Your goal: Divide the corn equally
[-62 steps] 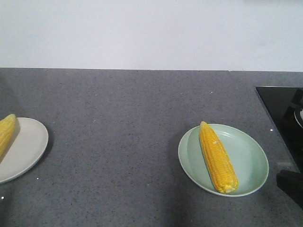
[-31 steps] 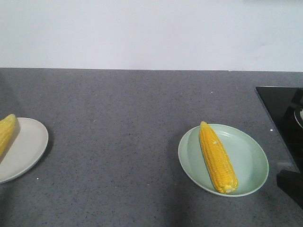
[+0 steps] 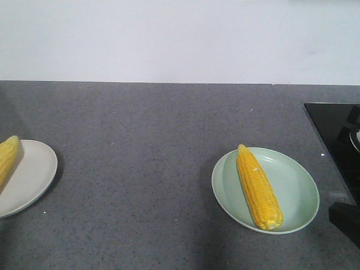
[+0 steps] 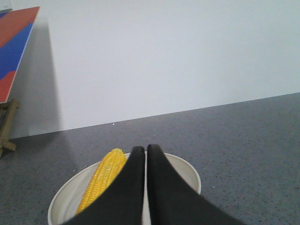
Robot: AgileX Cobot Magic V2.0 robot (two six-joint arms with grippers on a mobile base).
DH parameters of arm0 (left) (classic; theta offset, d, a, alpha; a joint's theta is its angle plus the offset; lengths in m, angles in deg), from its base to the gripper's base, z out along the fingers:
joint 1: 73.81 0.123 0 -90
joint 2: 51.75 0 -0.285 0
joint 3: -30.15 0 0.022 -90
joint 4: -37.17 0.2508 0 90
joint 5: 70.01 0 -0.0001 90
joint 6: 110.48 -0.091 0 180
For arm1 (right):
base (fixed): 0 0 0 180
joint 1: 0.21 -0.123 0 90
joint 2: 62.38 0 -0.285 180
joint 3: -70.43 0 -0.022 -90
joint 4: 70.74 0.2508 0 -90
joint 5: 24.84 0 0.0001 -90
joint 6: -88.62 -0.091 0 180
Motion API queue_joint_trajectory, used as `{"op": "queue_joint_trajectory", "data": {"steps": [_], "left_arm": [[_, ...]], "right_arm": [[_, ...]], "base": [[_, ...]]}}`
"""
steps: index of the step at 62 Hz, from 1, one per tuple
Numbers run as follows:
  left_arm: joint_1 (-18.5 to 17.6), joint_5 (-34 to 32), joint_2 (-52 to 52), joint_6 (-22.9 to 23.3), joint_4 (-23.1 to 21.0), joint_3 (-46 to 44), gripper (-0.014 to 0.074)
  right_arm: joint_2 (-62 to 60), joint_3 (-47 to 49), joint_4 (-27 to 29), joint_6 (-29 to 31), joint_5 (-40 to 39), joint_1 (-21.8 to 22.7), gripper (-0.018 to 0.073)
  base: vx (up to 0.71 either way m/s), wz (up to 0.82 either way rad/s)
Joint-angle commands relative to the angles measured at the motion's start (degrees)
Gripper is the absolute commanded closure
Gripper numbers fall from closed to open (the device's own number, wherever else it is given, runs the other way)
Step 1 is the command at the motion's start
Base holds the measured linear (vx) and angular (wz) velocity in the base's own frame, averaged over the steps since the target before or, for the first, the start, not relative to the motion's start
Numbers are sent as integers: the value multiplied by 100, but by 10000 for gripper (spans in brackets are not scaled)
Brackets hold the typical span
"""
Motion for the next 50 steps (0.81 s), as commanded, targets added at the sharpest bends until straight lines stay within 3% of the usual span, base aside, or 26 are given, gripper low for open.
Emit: {"op": "queue_joint_trajectory", "data": {"steps": [1,50], "left_arm": [[7,-445,-98,19,-11,21,603],[7,-445,-98,19,-11,16,603]], "right_arm": [[41,148,127,46,-353,9,564],[41,148,127,46,-353,9,564]], "base": [[0,0],[0,0]]}}
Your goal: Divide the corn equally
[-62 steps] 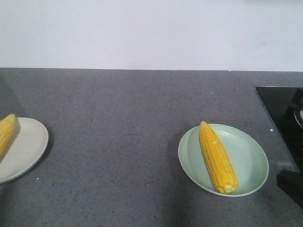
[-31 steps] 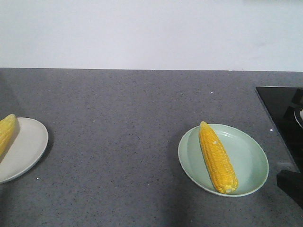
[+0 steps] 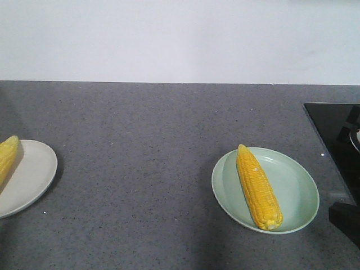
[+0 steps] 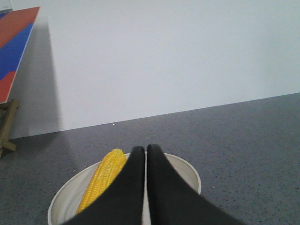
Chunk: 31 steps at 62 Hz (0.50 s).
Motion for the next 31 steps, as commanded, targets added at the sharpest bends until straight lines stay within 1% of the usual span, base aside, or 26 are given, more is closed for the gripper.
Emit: {"op": "queue_joint_trajectory", "data": {"steps": [1,18,23,26,31], "left_arm": [[7,-439,-98,19,-11,16,603],[7,-439,-98,19,-11,16,603],[7,-439,-98,19,-11,16,603],[7,-439,-98,19,-11,16,603],[7,-439,-98,19,-11,16,603]], "right_arm": [[41,148,127,46,-353,9,564],[-130,102,35,46,-510,9,564],[-353,-188,-6,39,-870,9,564],[-503,-499,-25,-7,-1217,9,564],[-849,-1016,-25,-279,-1775,57,564]], "base": [[0,0],[0,0],[0,0],[0,0],[0,0]]}}
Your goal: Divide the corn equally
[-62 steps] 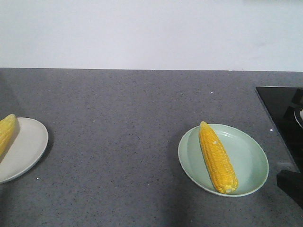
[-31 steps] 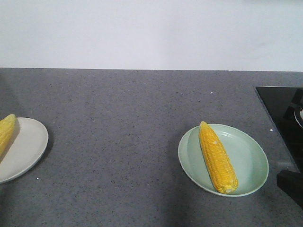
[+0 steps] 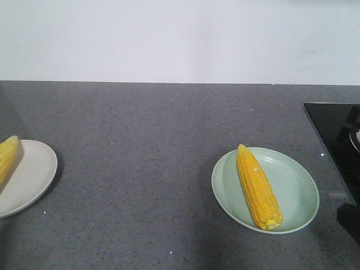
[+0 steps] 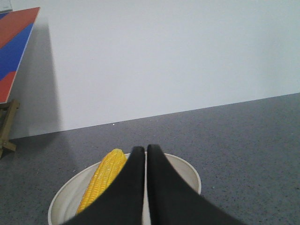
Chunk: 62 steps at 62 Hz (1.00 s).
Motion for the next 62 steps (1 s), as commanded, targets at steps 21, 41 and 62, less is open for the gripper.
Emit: {"op": "queue_joint_trajectory", "data": {"steps": [21,41,62], "left_arm": [[7,-439,-98,19,-11,16,603],[7,-439,-98,19,-11,16,603],[7,-439,-93,19,-11,16,603]], "right_arm": [[-1311,-1737,-1625,-2842,-1650,397,564],[-2056,-2340,-3249,-4860,-1804,1178,564],[-2055,-2688,-3202,-4511,-2646,1258,564]], "base": [[0,0],[0,0],[0,0]]}}
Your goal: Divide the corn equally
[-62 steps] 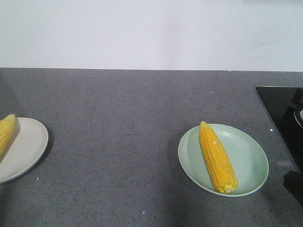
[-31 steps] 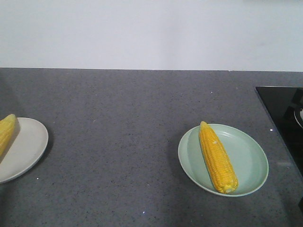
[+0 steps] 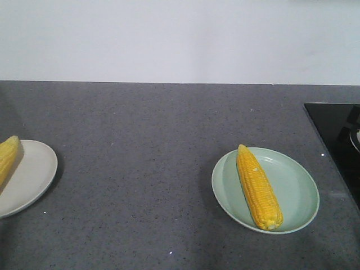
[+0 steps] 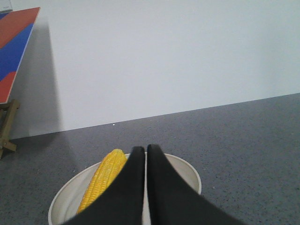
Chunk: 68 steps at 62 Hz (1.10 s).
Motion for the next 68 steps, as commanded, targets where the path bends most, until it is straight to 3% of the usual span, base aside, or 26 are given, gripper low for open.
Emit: {"op": "queue_joint_trajectory", "data": {"steps": [1,20,68], "left_arm": [[7,-433,-93,19,-11,16,603],[7,-433,-93,19,-11,16,603],[7,-433,-93,19,-11,16,603]], "right_arm": [[-42,-51,-88,238,-658,36,564],[-35,-51,75,167,-1284,36,564],[-35,-51,139,167,-1284,36,564]], "base": [[0,0],[0,0],[0,0]]}}
